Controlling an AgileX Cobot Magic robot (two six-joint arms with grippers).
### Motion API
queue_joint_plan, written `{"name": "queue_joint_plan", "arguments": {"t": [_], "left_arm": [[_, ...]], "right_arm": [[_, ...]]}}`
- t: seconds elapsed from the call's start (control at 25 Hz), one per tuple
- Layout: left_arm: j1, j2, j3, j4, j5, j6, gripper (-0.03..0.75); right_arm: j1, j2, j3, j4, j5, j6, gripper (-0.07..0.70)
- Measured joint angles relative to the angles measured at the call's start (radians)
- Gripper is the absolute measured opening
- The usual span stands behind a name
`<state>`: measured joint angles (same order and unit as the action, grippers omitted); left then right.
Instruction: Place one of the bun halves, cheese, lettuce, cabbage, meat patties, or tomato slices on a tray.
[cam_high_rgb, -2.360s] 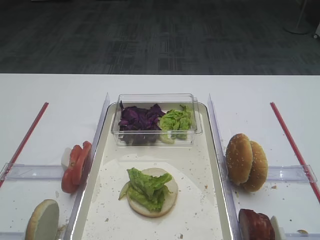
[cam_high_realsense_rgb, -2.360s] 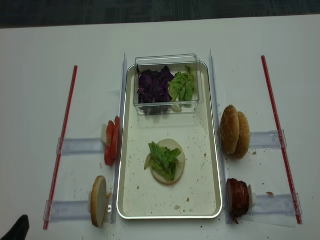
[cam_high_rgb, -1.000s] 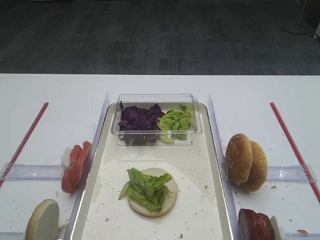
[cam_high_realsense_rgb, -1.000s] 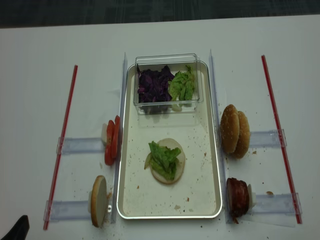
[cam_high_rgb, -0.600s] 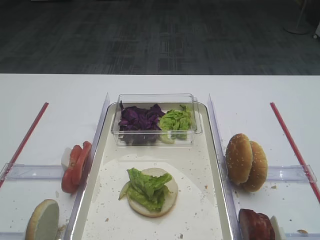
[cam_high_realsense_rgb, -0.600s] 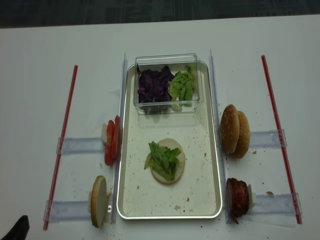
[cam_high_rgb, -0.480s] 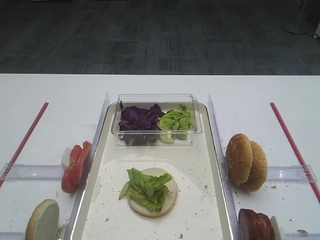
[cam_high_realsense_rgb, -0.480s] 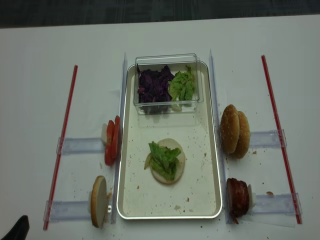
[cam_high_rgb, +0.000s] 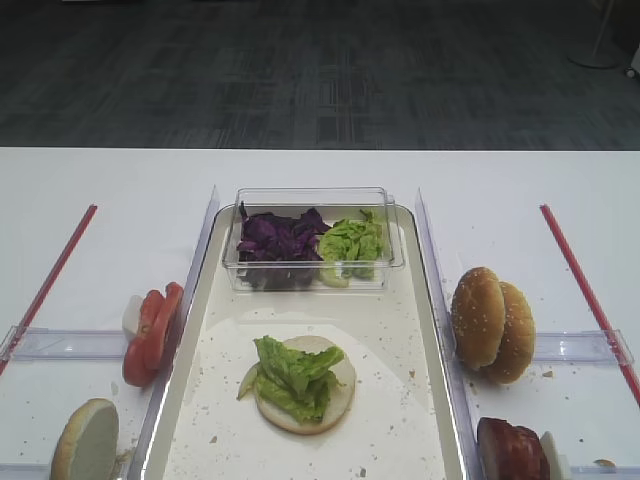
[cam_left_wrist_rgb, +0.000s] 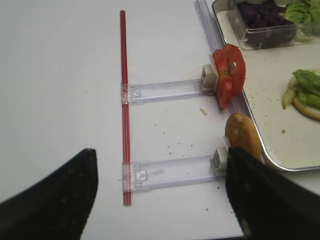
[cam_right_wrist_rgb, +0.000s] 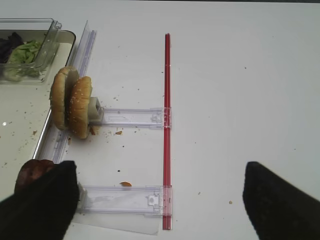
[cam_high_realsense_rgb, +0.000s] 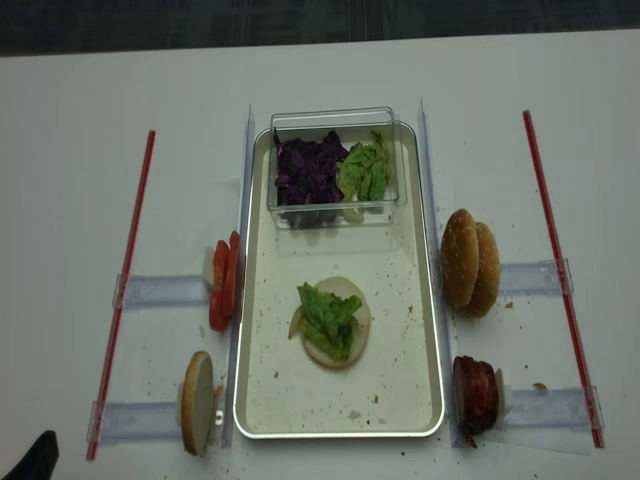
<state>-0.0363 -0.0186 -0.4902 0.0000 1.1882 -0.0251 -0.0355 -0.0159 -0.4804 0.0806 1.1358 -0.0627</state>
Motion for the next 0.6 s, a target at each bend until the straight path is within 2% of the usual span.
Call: {"name": "queue_joint_plan", "arguments": {"t": [0.6], "left_arm": [[0.000, 0.000, 0.000, 0.000, 0.000, 0.000, 0.491]], "right_arm": [[0.000, 0.000, 0.000, 0.000, 0.000, 0.000, 0.678]]}}
